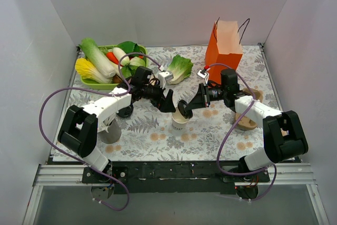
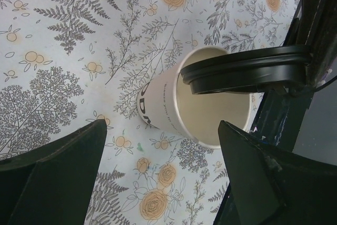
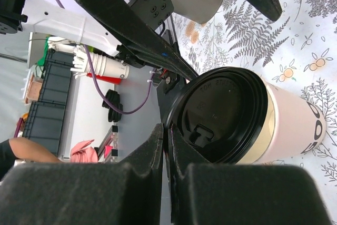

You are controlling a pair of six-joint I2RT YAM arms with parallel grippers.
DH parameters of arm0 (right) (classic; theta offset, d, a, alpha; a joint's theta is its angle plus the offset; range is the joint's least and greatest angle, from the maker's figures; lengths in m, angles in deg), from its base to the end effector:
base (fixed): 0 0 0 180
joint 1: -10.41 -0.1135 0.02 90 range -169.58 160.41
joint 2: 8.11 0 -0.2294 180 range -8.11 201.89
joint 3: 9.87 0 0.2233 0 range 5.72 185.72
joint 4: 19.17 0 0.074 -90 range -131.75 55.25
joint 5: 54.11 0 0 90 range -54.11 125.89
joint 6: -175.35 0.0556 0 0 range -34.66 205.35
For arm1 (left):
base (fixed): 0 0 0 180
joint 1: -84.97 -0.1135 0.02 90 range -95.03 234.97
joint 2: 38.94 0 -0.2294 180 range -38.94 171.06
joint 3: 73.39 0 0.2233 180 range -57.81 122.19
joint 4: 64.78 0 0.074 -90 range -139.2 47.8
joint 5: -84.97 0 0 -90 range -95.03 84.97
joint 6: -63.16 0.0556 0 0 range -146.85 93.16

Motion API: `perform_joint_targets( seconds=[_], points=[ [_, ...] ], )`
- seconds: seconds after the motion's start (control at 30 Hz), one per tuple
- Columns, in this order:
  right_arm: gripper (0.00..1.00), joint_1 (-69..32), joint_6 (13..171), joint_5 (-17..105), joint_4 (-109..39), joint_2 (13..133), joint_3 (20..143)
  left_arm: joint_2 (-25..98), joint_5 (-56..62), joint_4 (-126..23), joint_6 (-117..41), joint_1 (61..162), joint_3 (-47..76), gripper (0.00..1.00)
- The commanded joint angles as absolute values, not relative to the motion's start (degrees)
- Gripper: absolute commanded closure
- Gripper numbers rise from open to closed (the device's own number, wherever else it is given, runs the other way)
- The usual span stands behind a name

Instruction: Pack the takeout coffee

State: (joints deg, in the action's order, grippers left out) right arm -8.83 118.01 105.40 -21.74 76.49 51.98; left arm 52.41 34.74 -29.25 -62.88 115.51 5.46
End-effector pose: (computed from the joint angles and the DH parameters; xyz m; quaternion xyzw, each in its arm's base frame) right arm 0.2555 0.1443 0.2156 -0.2218 0.7250 0.6254 0.1844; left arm 0.2588 -0.1940 0.2077 0.0795 0.8828 -0.4503 0.1072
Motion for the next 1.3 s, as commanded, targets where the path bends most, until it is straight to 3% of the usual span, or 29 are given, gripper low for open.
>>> perform_joint_targets(
  seconds=[0.0,0.87,1.27],
  points=[
    [0.91,-8.48,116.63,105.14,-22.62,76.0,52.3,51.76,35.84,-30.48,-62.88,115.64,4.51,0.13],
    [0.87,-6.9,114.79,103.74,-25.43,75.21,53.53,52.38,34.43,-31.18,-62.35,115.73,1.34,0.14],
    [0.76,-6.55,113.47,103.21,-27.9,75.21,54.06,50.88,36.18,-30.65,-62.09,115.64,0.64,0.14]
  ],
)
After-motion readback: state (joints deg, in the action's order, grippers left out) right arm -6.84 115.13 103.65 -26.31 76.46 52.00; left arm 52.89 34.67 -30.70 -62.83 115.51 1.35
